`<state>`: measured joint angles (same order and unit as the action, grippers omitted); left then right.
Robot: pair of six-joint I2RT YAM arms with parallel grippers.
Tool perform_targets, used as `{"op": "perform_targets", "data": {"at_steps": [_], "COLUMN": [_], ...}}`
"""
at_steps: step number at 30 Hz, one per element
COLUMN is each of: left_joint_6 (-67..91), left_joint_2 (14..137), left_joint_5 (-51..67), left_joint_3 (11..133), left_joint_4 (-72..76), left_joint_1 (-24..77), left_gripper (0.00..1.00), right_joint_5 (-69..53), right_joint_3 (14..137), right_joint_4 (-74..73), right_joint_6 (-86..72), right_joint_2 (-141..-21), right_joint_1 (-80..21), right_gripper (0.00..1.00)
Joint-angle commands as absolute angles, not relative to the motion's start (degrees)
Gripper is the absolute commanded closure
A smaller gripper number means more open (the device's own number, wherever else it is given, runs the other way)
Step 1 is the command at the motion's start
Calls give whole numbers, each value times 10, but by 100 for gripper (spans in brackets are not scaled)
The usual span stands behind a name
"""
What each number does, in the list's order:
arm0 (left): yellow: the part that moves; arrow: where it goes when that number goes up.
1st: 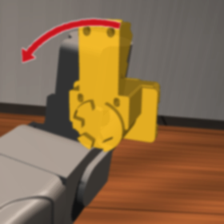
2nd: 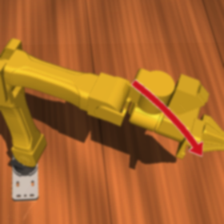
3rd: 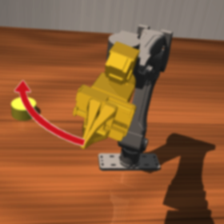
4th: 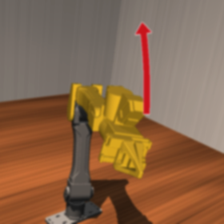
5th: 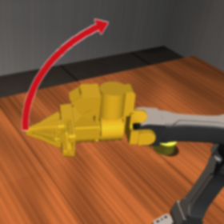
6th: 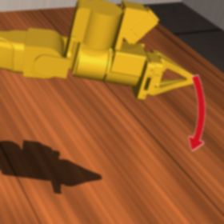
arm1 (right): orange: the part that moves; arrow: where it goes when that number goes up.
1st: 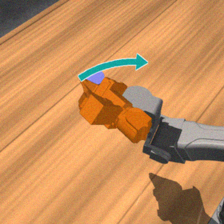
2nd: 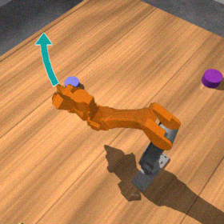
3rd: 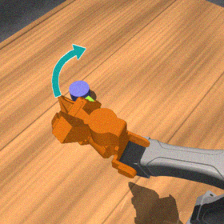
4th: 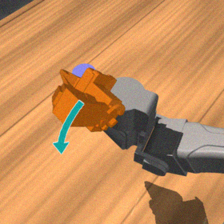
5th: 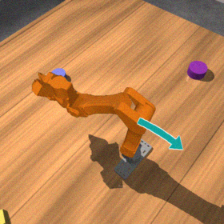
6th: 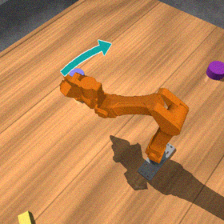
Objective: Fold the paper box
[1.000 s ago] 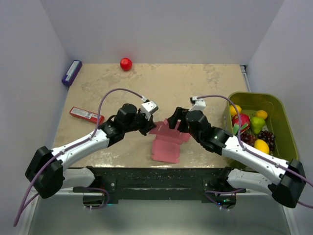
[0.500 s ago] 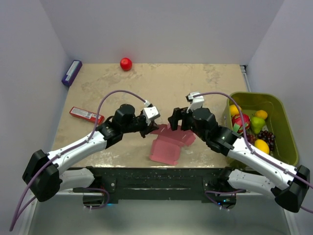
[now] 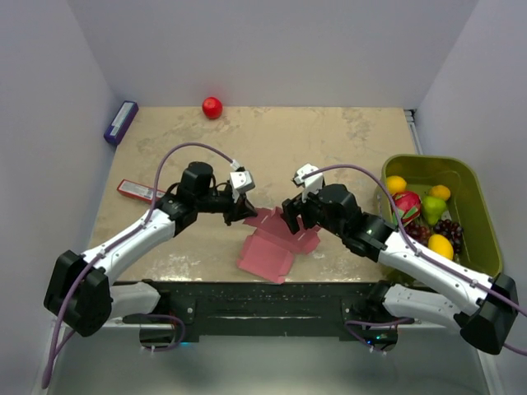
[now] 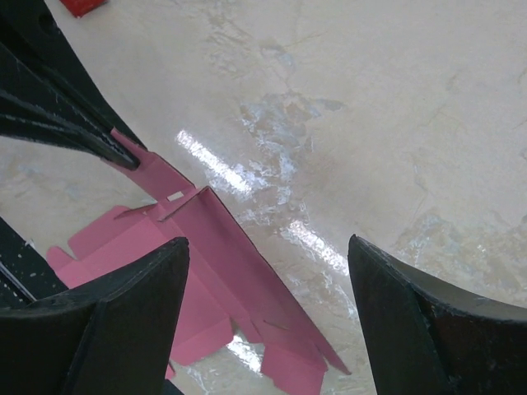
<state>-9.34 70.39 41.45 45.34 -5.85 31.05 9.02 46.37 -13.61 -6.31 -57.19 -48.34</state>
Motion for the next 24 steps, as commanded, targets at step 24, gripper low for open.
{"op": "perform_targets", "data": {"at_steps": [24], "left_joint_6": [-105], "left_joint_2": [693], "left_joint_5": [366], "left_joint_3": [476], "left_joint_4": [-57], "left_joint_1": [285], "left_gripper": [100], "right_joint_5": [71], "right_joint_3": [447], "right_joint_4": [-86], "right_joint_6": [-44], "right_joint_2": [-671], "right_joint_1": [-483], "right_gripper": [58]}}
